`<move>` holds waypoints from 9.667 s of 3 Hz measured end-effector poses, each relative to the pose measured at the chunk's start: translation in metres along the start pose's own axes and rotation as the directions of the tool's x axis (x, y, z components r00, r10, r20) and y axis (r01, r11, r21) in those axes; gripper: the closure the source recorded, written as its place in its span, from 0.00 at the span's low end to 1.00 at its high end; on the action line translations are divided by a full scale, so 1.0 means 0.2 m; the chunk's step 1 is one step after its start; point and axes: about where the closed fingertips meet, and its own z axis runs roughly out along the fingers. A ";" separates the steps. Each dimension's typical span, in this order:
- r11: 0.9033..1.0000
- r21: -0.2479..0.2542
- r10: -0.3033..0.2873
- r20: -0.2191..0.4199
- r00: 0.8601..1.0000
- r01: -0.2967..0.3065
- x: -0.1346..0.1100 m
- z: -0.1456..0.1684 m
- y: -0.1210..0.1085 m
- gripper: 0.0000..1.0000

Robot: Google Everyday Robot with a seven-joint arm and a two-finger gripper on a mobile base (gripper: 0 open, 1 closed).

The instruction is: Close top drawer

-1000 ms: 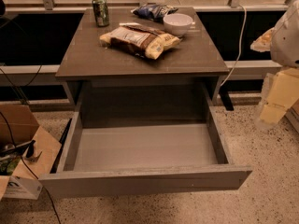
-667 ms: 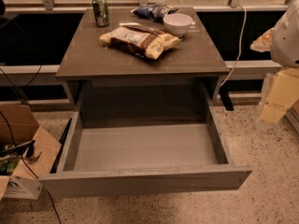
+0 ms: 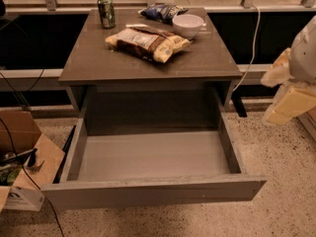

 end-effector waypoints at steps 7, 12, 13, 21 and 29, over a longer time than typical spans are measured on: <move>0.900 -0.381 0.233 0.014 0.972 -0.210 0.51 1.04 0.54 1.00; 0.918 -0.397 0.118 0.246 0.962 -0.011 0.16 1.32 0.44 1.00; 0.918 -0.397 0.118 0.246 0.962 -0.011 0.16 1.32 0.44 1.00; 0.954 -0.300 0.113 0.375 0.920 0.005 0.03 1.52 0.27 1.00; 0.999 -0.038 0.039 0.591 0.805 -0.021 -0.23 1.72 -0.47 1.00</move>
Offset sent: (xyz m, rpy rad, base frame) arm -0.0455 -0.0340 -0.1319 0.1162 0.1740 -0.0292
